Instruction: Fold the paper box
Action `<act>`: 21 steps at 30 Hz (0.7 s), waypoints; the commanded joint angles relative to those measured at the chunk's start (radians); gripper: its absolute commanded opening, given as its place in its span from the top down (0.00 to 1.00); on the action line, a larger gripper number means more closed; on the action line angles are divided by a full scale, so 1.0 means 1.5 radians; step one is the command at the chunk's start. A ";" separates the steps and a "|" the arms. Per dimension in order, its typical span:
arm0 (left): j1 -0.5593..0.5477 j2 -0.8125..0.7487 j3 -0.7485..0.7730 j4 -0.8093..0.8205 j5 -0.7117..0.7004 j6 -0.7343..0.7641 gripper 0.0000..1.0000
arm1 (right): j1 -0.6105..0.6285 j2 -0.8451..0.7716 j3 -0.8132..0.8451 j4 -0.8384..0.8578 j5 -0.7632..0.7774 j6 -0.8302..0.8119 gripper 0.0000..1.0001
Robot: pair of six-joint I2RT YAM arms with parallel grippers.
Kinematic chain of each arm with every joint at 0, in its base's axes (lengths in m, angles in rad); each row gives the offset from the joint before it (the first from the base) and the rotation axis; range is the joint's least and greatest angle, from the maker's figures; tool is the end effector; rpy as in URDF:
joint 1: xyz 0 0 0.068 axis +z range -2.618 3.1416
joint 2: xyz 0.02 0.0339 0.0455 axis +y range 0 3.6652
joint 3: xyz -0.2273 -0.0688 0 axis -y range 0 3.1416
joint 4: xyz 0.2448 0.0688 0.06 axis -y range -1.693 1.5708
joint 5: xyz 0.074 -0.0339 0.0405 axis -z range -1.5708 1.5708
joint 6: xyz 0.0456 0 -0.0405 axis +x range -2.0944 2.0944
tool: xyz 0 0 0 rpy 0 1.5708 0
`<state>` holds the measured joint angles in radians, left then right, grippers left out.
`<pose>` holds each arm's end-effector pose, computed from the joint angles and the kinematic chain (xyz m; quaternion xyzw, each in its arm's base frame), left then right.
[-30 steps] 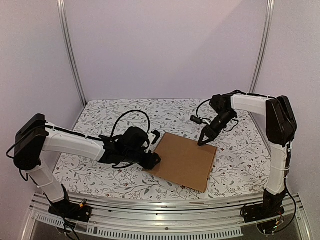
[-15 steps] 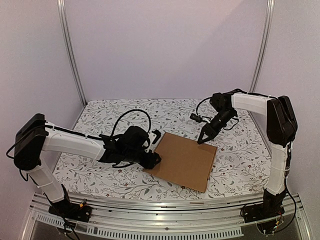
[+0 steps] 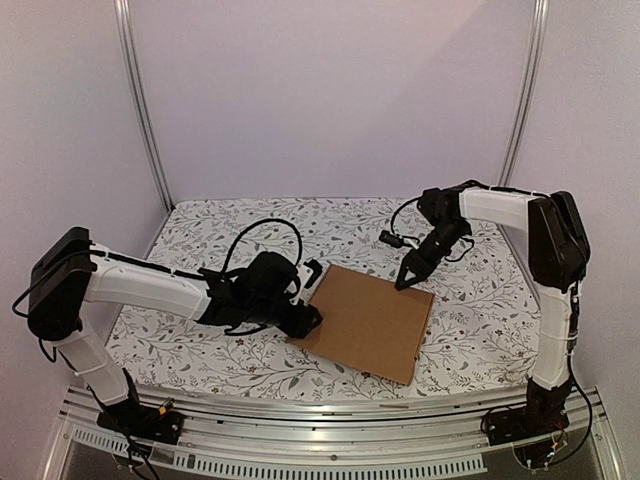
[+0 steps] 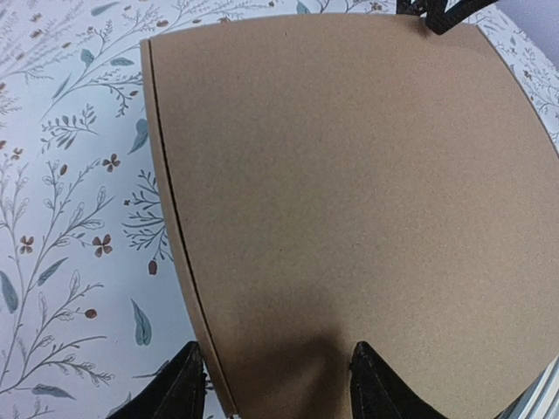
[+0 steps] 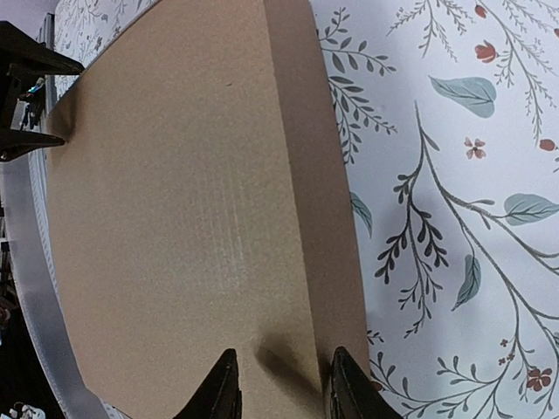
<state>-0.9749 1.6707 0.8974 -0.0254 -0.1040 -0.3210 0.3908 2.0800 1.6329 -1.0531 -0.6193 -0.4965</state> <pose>0.1964 -0.2812 0.1261 0.2786 0.8824 -0.1886 0.3289 0.3462 0.1713 0.1494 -0.4183 0.8551 0.3023 0.0497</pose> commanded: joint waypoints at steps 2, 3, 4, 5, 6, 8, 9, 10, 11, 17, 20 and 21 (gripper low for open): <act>0.007 -0.001 0.019 -0.017 0.011 0.014 0.43 | 0.000 0.036 0.016 -0.003 -0.008 0.003 0.69; 0.007 0.000 0.024 -0.023 0.012 0.017 0.43 | -0.001 0.040 0.016 -0.003 -0.011 0.004 0.72; 0.007 0.000 0.029 -0.030 0.009 0.020 0.43 | -0.002 0.046 0.018 -0.005 -0.021 0.009 0.76; 0.007 -0.001 0.033 -0.037 0.006 0.023 0.43 | -0.003 0.051 0.020 -0.007 -0.034 0.012 0.80; 0.007 -0.007 0.034 -0.041 0.003 0.025 0.43 | -0.007 0.058 0.023 -0.009 -0.051 0.019 0.83; 0.007 -0.021 0.034 -0.046 -0.006 0.032 0.43 | -0.014 0.078 0.026 -0.013 -0.080 0.038 0.87; 0.008 -0.031 0.033 -0.047 -0.012 0.033 0.43 | -0.018 0.088 0.025 -0.015 -0.097 0.046 0.88; 0.008 -0.041 0.031 -0.049 -0.018 0.036 0.43 | -0.021 0.096 0.021 -0.016 -0.108 0.057 0.89; 0.008 -0.053 0.028 -0.051 -0.021 0.040 0.43 | -0.022 0.109 0.016 -0.017 -0.119 0.069 0.90; 0.018 -0.106 0.013 -0.069 -0.047 0.050 0.42 | -0.027 0.149 0.008 -0.016 -0.105 0.096 0.91; 0.011 -0.162 -0.019 -0.029 -0.025 0.063 0.42 | -0.031 0.164 0.008 -0.012 -0.089 0.118 0.91; -0.001 -0.188 -0.039 -0.001 -0.013 0.081 0.42 | -0.033 0.166 0.008 -0.011 -0.086 0.122 0.91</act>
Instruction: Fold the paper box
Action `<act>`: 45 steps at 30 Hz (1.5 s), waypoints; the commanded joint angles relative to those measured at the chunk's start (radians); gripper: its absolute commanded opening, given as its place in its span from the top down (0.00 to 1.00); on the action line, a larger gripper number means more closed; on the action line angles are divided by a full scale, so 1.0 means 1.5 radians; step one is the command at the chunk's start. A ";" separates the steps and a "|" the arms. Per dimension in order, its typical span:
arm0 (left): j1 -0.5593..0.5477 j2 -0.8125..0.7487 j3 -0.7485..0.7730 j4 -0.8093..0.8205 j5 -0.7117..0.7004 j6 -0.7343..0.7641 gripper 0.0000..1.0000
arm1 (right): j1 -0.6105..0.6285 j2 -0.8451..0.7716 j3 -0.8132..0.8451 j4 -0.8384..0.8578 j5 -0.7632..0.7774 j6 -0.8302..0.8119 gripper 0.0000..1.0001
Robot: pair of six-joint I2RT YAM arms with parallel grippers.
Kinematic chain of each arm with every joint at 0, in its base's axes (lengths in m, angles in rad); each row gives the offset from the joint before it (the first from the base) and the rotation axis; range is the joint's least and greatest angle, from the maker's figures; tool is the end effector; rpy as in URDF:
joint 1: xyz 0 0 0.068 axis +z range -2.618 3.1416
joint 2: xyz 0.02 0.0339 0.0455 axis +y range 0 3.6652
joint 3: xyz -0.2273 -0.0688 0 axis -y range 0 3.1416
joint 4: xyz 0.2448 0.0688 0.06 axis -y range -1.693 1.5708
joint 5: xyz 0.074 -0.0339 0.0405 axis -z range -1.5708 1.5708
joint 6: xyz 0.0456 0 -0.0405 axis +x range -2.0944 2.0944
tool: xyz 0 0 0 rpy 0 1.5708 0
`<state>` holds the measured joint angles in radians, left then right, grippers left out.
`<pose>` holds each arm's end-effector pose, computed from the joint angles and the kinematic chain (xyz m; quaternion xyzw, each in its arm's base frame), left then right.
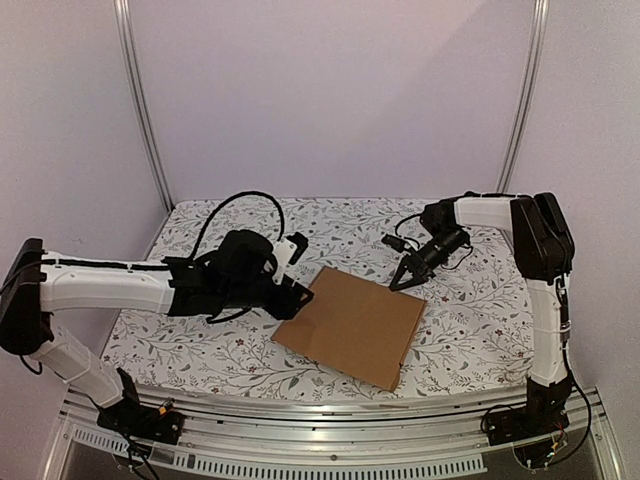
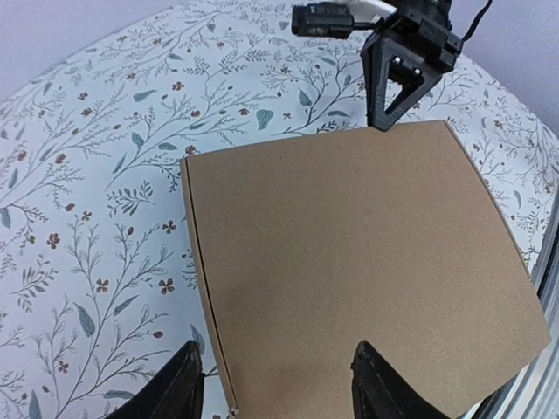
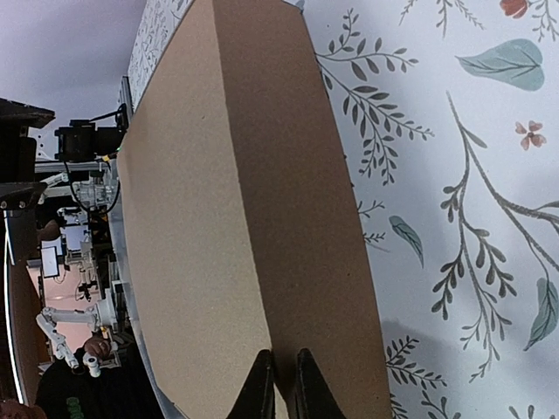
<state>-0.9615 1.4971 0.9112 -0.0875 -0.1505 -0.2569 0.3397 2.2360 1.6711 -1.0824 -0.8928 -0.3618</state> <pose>0.1965 -0.2696 0.1805 0.2794 0.8545 -0.1920 0.3935 0.3571 0.1639 0.1097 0.2942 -0.8521 -0.4318 0.0297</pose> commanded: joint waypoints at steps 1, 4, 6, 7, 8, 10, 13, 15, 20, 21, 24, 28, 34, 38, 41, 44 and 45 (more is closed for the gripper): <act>-0.024 -0.095 -0.067 0.083 0.021 0.062 0.42 | 0.000 0.063 -0.018 0.011 0.103 0.038 0.91; -0.072 -0.152 -0.114 0.142 0.029 0.139 0.41 | -0.010 0.069 -0.020 0.018 0.119 0.051 0.91; -0.098 -0.186 -0.138 0.154 0.024 0.169 0.42 | -0.016 0.072 -0.021 0.017 0.125 0.057 0.91; -0.107 -0.202 -0.146 0.152 0.024 0.188 0.42 | -0.019 0.074 -0.023 0.018 0.129 0.060 0.91; -0.113 -0.219 -0.153 0.147 0.032 0.191 0.42 | -0.021 0.075 -0.024 0.017 0.134 0.062 0.91; -0.122 -0.250 -0.162 0.124 0.057 0.192 0.44 | -0.025 0.075 -0.027 0.018 0.147 0.064 0.91; -0.152 -0.296 -0.177 0.047 0.077 0.184 0.50 | -0.030 0.074 -0.032 0.019 0.162 0.066 0.91; -0.179 -0.328 -0.204 0.021 0.048 0.175 0.53 | -0.033 0.072 -0.034 0.019 0.170 0.068 0.91; -0.233 -0.380 -0.340 0.168 -0.060 0.107 0.53 | -0.045 0.074 -0.035 0.020 0.171 0.074 0.91; -0.237 -0.371 -0.364 0.211 -0.080 0.101 0.53 | -0.045 0.074 -0.035 0.020 0.170 0.075 0.91; -0.241 -0.299 -0.388 0.302 -0.084 0.105 0.55 | -0.046 0.075 -0.034 0.020 0.169 0.075 0.91; -0.262 -0.123 -0.369 0.429 -0.137 0.174 0.55 | -0.046 0.075 -0.032 0.021 0.158 0.073 0.91; -0.274 0.199 -0.261 0.836 -0.343 0.387 0.49 | -0.045 0.068 -0.033 0.022 0.116 0.064 0.88; -0.269 0.361 -0.135 0.961 -0.382 0.519 0.45 | -0.045 0.046 -0.039 0.028 0.110 0.055 0.87; -0.258 0.403 -0.088 0.954 -0.351 0.503 0.45 | -0.045 0.030 -0.045 0.033 0.101 0.049 0.86; -0.242 0.394 -0.073 0.894 -0.290 0.446 0.46 | -0.045 0.007 -0.047 0.035 0.078 0.029 0.86; -0.238 0.391 -0.069 0.874 -0.275 0.433 0.47 | -0.044 -0.005 -0.047 0.036 0.066 0.020 0.86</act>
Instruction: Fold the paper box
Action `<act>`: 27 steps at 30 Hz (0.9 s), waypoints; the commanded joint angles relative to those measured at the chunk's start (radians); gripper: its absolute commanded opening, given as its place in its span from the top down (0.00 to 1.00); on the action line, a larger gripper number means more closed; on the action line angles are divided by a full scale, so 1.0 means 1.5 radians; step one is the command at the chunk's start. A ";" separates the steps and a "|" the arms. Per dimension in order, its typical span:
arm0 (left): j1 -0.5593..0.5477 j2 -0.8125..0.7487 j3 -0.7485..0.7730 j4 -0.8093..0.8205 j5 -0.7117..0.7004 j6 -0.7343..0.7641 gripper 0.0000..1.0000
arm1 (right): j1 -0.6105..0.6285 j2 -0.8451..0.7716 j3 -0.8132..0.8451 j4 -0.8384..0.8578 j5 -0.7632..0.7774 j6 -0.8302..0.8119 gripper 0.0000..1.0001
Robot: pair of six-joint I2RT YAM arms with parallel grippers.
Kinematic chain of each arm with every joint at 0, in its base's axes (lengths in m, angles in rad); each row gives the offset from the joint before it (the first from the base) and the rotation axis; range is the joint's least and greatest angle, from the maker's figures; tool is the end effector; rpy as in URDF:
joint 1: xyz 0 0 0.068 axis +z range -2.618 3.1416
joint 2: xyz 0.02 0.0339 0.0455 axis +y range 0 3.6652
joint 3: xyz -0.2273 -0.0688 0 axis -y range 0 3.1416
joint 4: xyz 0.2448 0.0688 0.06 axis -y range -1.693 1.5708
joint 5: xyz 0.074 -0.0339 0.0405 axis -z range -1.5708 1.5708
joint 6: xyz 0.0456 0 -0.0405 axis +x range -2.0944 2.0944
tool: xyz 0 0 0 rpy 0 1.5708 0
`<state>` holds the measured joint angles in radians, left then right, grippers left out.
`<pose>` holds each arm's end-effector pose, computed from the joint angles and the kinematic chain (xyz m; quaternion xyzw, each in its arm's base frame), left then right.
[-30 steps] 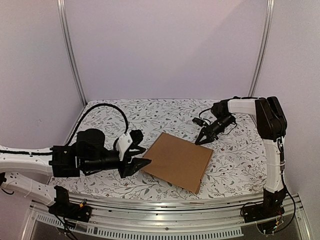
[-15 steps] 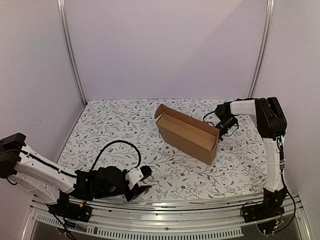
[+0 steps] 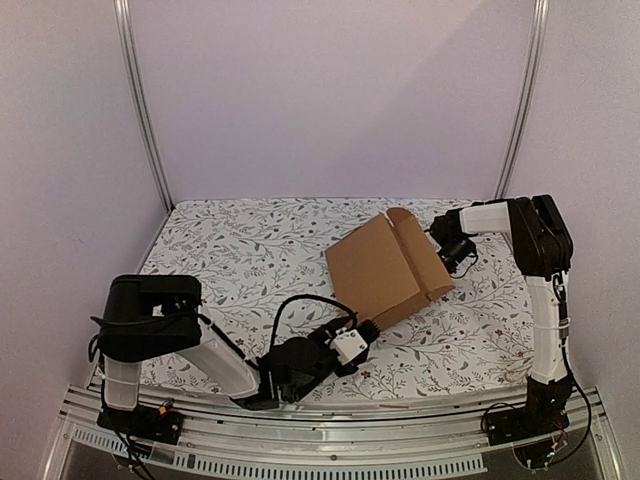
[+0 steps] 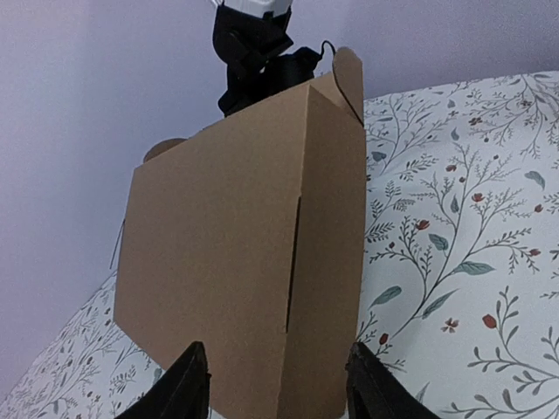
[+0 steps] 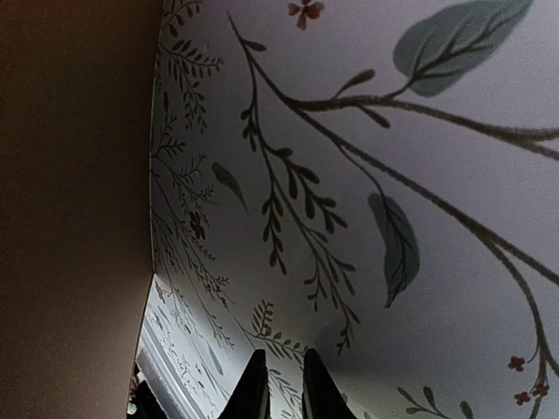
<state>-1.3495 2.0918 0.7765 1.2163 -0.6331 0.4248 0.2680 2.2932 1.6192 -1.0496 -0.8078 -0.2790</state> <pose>0.1061 -0.3485 0.0780 0.4141 0.6069 -0.0780 0.6738 0.3605 0.1332 0.0738 0.2188 -0.8909 -0.3922 0.0680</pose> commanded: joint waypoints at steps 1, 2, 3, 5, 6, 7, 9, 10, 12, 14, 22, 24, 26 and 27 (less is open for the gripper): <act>0.024 -0.009 0.024 -0.009 0.058 -0.031 0.47 | 0.004 -0.049 -0.011 0.015 -0.001 -0.041 0.86; 0.027 -0.010 0.025 -0.016 0.067 -0.037 0.47 | 0.006 -0.056 -0.010 0.014 -0.011 -0.048 0.85; 0.030 -0.010 0.026 -0.025 0.074 -0.044 0.47 | 0.008 -0.061 -0.008 0.014 -0.020 -0.051 0.85; 0.033 -0.010 0.028 -0.042 0.087 -0.057 0.47 | 0.015 -0.072 -0.005 0.013 -0.039 -0.061 0.84; 0.034 -0.009 0.027 -0.047 0.098 -0.065 0.47 | 0.020 -0.076 -0.003 0.011 -0.051 -0.065 0.84; 0.034 -0.011 0.026 -0.056 0.112 -0.074 0.47 | 0.024 -0.082 0.000 0.010 -0.065 -0.071 0.84; 0.034 -0.013 0.023 -0.078 0.140 -0.096 0.46 | 0.035 -0.089 0.011 0.004 -0.080 -0.073 0.84; 0.034 -0.014 0.022 -0.085 0.152 -0.106 0.45 | 0.042 -0.091 0.018 0.001 -0.081 -0.075 0.84; 0.033 -0.016 0.018 -0.087 0.162 -0.120 0.44 | 0.056 -0.100 0.028 -0.003 -0.076 -0.078 0.83; 0.032 -0.021 0.013 -0.088 0.166 -0.125 0.44 | 0.069 -0.108 0.036 -0.004 -0.073 -0.078 0.83; 0.022 -0.047 -0.003 -0.123 0.174 -0.123 0.44 | 0.101 -0.113 0.076 -0.020 -0.062 -0.075 0.82; 0.015 -0.048 -0.005 -0.132 0.174 -0.119 0.44 | 0.104 -0.113 0.086 -0.024 -0.059 -0.079 0.82; 0.008 -0.048 -0.006 -0.143 0.175 -0.117 0.44 | 0.107 -0.117 0.093 -0.025 -0.055 -0.081 0.82; 0.005 -0.046 -0.005 -0.148 0.176 -0.116 0.44 | 0.111 -0.118 0.098 -0.026 -0.053 -0.082 0.81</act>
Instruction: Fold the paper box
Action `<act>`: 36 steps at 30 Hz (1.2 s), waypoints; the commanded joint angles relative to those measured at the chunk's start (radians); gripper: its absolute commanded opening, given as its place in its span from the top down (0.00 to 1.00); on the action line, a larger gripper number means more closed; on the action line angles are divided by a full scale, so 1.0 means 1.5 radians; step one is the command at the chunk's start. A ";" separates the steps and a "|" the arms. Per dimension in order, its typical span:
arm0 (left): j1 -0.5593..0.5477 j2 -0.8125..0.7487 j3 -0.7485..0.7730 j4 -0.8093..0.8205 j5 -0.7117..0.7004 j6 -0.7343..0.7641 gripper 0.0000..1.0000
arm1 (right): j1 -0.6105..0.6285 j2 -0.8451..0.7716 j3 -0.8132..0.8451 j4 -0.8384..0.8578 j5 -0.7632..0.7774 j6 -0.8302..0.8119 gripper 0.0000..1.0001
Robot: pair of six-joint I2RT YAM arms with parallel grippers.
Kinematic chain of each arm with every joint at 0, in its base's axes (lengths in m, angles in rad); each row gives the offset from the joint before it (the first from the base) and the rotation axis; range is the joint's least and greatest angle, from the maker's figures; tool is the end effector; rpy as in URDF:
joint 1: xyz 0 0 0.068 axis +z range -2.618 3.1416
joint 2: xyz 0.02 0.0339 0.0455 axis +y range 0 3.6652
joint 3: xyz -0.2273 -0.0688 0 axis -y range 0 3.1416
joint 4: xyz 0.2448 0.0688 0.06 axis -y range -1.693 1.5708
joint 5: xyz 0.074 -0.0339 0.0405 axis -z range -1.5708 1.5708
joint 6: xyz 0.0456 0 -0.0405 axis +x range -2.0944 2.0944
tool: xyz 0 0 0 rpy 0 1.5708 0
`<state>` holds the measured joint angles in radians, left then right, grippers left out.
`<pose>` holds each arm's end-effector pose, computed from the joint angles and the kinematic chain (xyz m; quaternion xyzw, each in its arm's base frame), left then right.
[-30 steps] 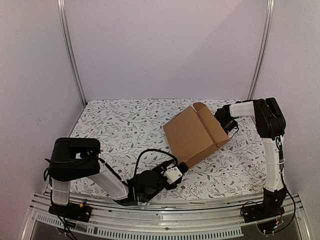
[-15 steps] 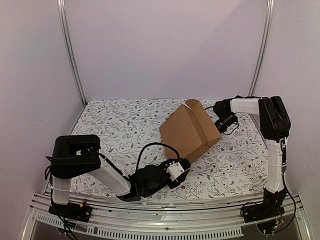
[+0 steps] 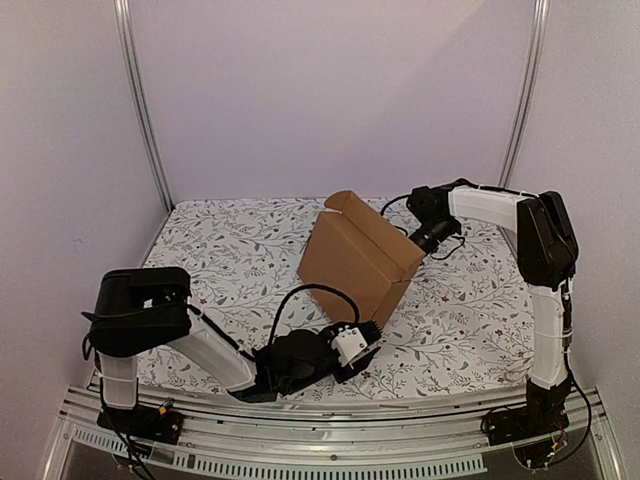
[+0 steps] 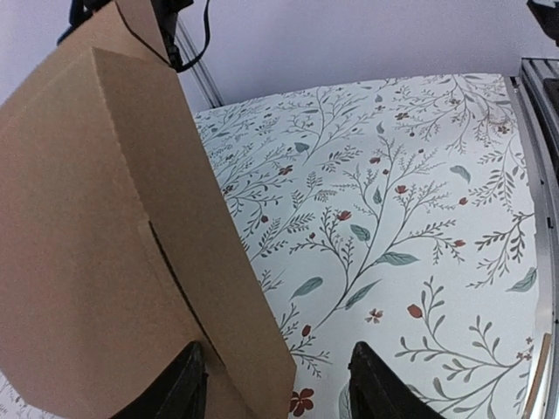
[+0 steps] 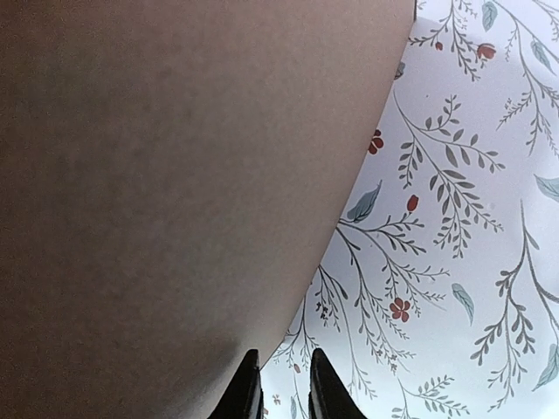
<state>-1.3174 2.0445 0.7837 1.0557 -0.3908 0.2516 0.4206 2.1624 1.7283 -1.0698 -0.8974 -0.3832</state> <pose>0.1094 -0.3531 0.0773 0.4509 0.6252 -0.1847 0.6097 0.3514 0.1962 0.1514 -0.3656 0.8231 0.4340 0.0220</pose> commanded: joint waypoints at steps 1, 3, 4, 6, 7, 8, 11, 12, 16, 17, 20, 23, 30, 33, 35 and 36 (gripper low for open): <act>-0.020 -0.014 -0.008 -0.045 0.016 0.001 0.44 | 0.012 -0.032 0.029 -0.015 0.011 -0.015 0.81; -0.028 -0.009 -0.002 -0.056 0.012 0.009 0.44 | 0.023 -0.034 0.038 -0.021 0.022 -0.020 0.81; -0.032 -0.005 0.000 -0.059 0.010 0.012 0.44 | 0.029 -0.035 0.043 -0.025 0.029 -0.023 0.80; -0.038 0.000 0.006 -0.067 0.006 0.020 0.44 | 0.045 -0.034 0.051 -0.032 0.041 -0.036 0.80; -0.040 0.001 0.008 -0.072 0.006 0.023 0.44 | 0.053 -0.035 0.053 -0.035 0.046 -0.039 0.79; -0.043 0.002 0.011 -0.078 0.006 0.026 0.44 | 0.061 -0.036 0.056 -0.038 0.050 -0.045 0.79; -0.050 0.005 0.015 -0.093 0.000 0.037 0.45 | 0.081 -0.039 0.060 -0.041 0.061 -0.052 0.78; -0.052 0.003 0.015 -0.097 -0.002 0.039 0.45 | 0.083 -0.038 0.063 -0.041 0.060 -0.052 0.78; -0.055 0.001 0.008 -0.104 -0.015 0.038 0.45 | 0.085 -0.026 0.078 -0.046 0.054 -0.044 0.77; -0.055 -0.002 0.005 -0.103 -0.019 0.037 0.45 | 0.084 -0.023 0.080 -0.047 0.056 -0.044 0.77; -0.055 -0.007 -0.005 -0.096 -0.029 0.037 0.44 | 0.085 -0.016 0.085 -0.048 0.055 -0.044 0.77; -0.056 -0.011 -0.006 -0.090 -0.036 0.040 0.44 | 0.083 -0.010 0.092 -0.050 0.054 -0.040 0.77; -0.055 -0.011 0.008 -0.089 -0.028 0.049 0.44 | 0.069 0.017 0.126 -0.050 0.068 -0.033 0.76; -0.056 -0.014 0.007 -0.090 -0.024 0.051 0.43 | 0.069 0.031 0.153 -0.050 0.072 -0.032 0.75; -0.058 -0.026 -0.003 -0.096 -0.022 0.046 0.43 | 0.069 0.044 0.178 -0.050 0.065 -0.024 0.73; -0.060 -0.037 -0.010 -0.104 -0.020 0.042 0.43 | 0.069 0.056 0.194 -0.051 0.061 -0.020 0.72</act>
<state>-1.3853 2.0411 0.7860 0.9207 -0.4316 0.3172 0.5285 2.1906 1.9465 -1.1435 -0.8047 -0.4290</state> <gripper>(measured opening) 0.565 0.266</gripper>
